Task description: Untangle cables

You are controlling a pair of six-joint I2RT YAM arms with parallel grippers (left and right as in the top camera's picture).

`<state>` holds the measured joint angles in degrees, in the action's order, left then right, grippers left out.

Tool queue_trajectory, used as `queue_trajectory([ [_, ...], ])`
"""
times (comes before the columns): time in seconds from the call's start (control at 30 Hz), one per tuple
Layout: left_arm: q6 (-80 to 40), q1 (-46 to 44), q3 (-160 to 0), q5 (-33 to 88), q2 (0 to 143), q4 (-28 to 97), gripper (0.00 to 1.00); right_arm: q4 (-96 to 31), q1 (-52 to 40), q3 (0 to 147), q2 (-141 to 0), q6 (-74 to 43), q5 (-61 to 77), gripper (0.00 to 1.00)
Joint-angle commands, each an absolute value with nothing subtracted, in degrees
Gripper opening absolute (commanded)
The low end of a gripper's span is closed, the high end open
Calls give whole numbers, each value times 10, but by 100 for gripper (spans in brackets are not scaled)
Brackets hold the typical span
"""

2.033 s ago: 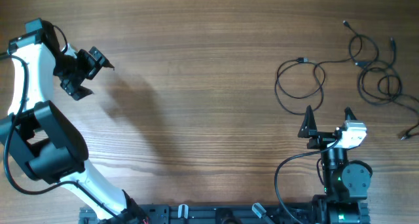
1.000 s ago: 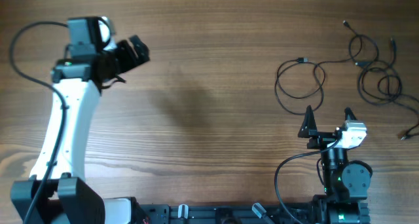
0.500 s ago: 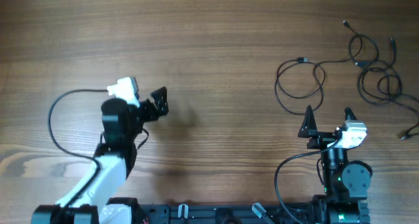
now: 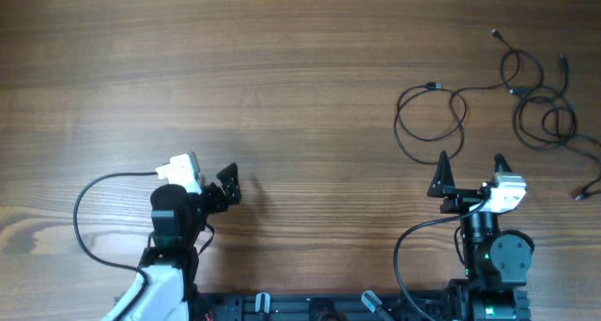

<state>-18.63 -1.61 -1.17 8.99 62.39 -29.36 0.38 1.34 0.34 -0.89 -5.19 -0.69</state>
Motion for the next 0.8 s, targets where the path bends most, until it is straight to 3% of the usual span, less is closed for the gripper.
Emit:
queue_trajectory([
  [0.0,-185,-16,-3,76,570,-251,100,5,15,3,-5,-62,-13,100],
  [0.3,-185,-17,-3,43,300,34,100,5,15,3,-5,-62,-13,100],
  [0.53,-121,-29,-3,40,35,44,100,5,15,3,-5,-62,-13,100],
  [0.67,14,-28,-3,39,2,44,100,5,15,3,-5,-62,-13,99],
  [0.77,43,-28,-3,33,2,45,100,5,15,3,-5,-62,-13,100],
])
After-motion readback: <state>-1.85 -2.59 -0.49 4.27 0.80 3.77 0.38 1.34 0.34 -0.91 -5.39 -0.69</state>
